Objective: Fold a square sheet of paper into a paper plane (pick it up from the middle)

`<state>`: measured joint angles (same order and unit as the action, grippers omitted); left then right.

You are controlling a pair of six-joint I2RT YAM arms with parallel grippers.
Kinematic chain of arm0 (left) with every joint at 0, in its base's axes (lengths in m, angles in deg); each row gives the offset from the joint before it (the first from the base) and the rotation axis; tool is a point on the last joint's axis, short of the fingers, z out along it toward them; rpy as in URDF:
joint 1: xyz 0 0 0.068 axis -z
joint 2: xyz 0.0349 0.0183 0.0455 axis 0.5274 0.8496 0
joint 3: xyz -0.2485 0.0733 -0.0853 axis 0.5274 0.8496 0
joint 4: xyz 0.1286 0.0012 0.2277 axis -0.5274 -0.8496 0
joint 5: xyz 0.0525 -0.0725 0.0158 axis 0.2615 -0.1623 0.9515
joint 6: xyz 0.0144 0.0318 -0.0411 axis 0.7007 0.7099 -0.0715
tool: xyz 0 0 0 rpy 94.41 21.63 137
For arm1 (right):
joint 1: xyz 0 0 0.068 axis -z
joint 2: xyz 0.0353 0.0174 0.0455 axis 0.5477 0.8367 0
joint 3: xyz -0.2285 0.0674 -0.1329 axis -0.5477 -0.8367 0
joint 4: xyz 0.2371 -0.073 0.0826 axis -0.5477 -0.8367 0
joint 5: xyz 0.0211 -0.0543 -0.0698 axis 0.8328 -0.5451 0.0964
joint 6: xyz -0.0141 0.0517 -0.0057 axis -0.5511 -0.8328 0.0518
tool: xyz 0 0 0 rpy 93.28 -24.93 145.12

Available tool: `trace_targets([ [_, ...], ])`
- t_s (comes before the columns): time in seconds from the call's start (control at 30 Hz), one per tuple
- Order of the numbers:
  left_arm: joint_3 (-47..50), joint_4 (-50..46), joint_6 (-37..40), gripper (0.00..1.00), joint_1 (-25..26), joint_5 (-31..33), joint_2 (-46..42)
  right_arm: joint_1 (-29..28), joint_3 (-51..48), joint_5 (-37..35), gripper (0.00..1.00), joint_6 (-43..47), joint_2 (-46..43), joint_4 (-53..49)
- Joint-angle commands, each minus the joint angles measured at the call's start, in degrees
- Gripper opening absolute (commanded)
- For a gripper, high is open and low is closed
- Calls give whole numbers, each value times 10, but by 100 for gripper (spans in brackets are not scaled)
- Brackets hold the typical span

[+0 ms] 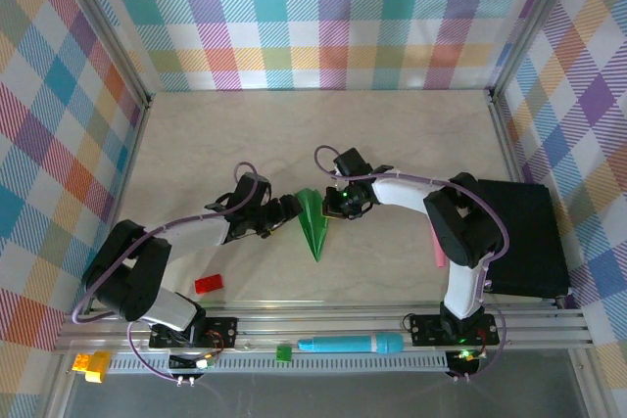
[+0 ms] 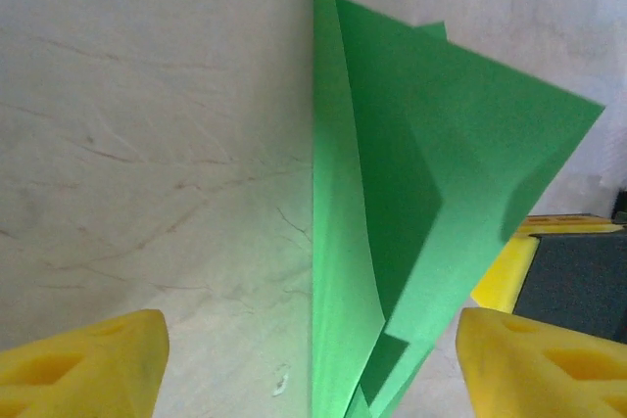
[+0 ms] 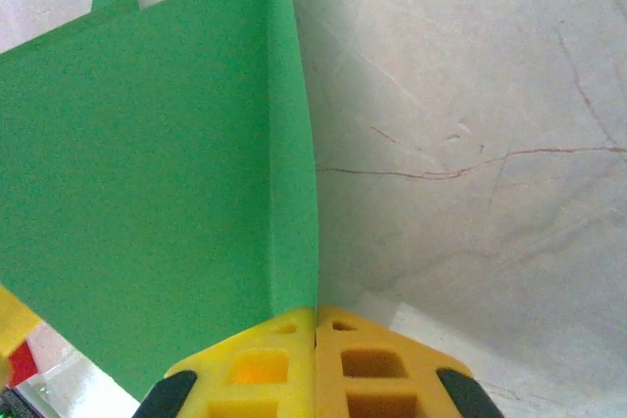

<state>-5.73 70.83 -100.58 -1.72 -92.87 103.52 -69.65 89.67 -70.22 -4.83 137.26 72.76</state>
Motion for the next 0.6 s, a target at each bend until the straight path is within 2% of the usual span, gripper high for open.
trace_targets([
  [0.0, -17, 15, 2, 67, 13, -16, 24, -1, 0, 4, 0, -6, -17, 5],
  [0.1, -26, 8, 3, 52, 15, -15, 42, 0, 0, 2, 0, -5, -17, 3],
  [0.33, -38, 1, -1, 29, 14, 9, 55, 1, -3, -3, 0, -6, -19, 0],
  [0.57, -35, 25, -3, 10, 11, 19, 49, 8, -15, -8, 0, -15, -32, 8],
])
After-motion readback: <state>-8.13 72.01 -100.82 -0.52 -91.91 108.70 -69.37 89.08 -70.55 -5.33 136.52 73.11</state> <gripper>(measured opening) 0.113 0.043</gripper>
